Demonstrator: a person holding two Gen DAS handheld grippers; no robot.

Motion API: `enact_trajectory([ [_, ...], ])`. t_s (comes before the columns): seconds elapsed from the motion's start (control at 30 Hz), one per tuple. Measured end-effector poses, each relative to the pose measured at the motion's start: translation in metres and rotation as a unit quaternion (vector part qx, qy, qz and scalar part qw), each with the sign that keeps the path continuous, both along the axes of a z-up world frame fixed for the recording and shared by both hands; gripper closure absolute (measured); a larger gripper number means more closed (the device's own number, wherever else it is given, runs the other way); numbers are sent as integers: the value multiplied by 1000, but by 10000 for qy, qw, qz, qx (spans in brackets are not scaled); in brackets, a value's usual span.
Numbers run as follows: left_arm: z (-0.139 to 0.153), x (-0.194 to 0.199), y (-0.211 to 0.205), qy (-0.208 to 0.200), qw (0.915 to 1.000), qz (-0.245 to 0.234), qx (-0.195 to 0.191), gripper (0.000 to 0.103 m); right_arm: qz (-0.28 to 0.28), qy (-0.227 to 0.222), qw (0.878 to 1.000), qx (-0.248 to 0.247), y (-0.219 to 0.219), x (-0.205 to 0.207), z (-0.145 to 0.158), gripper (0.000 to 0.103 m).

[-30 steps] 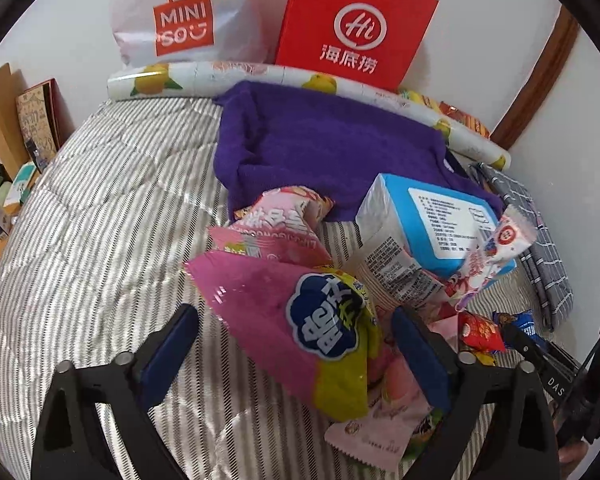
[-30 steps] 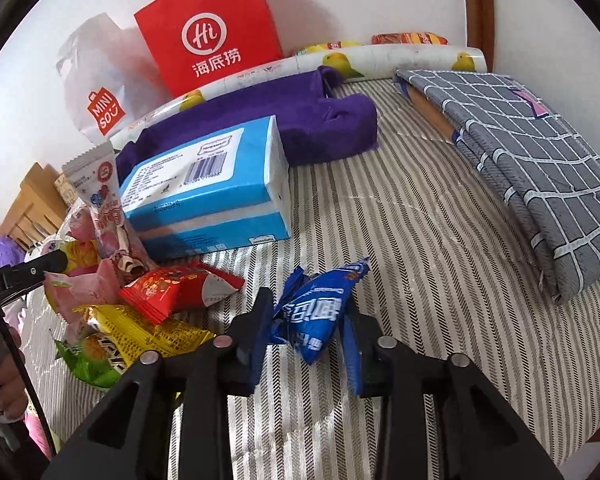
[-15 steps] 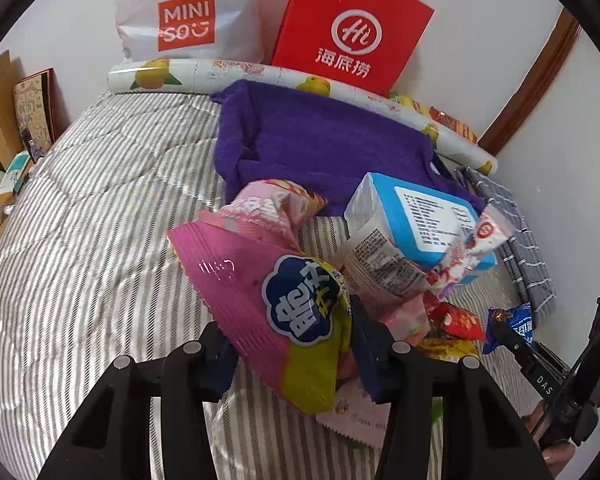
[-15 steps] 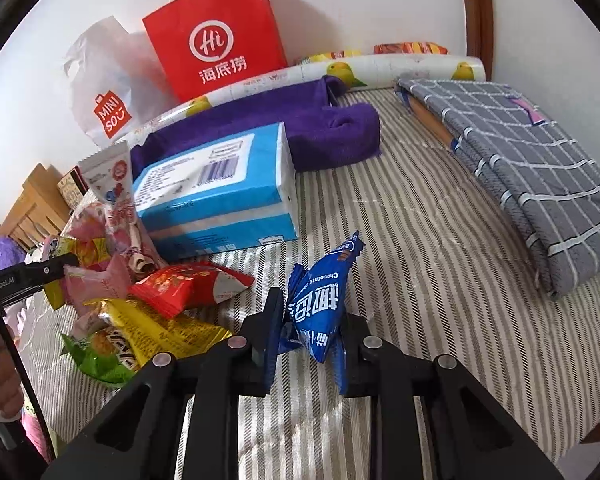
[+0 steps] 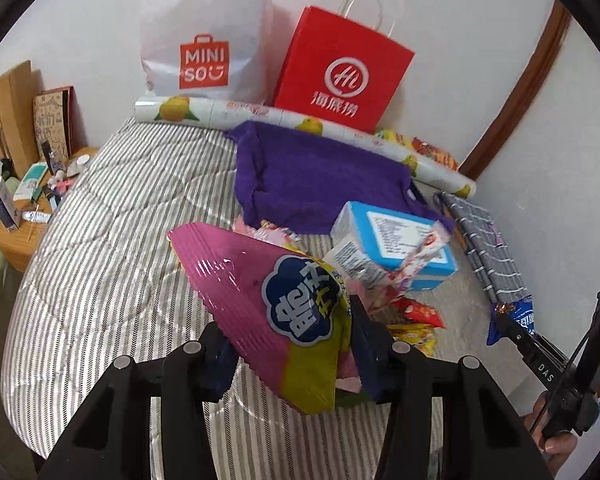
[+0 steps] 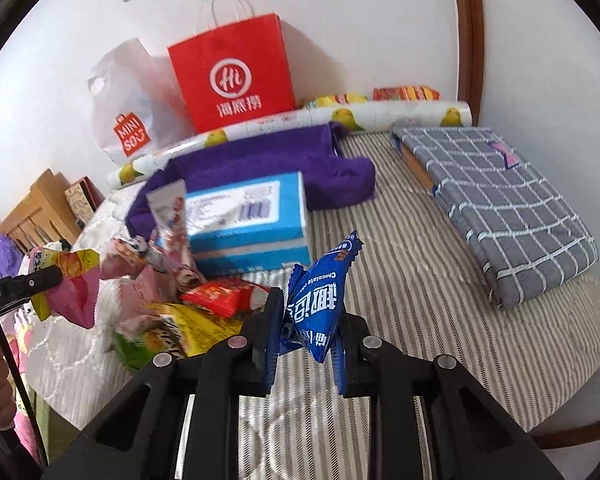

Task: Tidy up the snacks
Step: 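Grasp the pink chip bag with the left tool while right holds wafer packet, then carry the pink chip bag and blue wafer packet onto the purple towel, releasing both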

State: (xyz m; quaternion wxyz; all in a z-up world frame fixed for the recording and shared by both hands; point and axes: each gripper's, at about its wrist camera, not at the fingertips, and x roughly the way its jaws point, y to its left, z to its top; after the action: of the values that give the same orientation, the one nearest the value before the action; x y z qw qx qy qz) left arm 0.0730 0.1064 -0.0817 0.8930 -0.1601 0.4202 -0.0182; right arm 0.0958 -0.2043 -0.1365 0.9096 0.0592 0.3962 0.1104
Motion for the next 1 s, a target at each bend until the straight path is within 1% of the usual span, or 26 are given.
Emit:
enact_trajectory([
  [0.23,34,-4,-19,-283,9994,-193,95,57,99,-244,9997,-8,5,-12,31,81],
  [0.43,55,6,-35,-429,9982,-391,137,57,149,-285,9995,-5,8,-11,52,81],
  [0.73,76,45,-55,-527,9946,-750,491,56,300,-444,9985,96,11,16,79,81],
  [0.8,77,56,-55,-488,9946,-785,477,56,323,-449,9984,105,12,24,83,81],
  [0.87,78,66,-54,-477,9937,-845,557,56,342,-468,9983,96,12,32,87,81],
  [1.0,79,81,-46,-432,9946,-811,475,56,368,-452,9983,71,12,50,89,81],
])
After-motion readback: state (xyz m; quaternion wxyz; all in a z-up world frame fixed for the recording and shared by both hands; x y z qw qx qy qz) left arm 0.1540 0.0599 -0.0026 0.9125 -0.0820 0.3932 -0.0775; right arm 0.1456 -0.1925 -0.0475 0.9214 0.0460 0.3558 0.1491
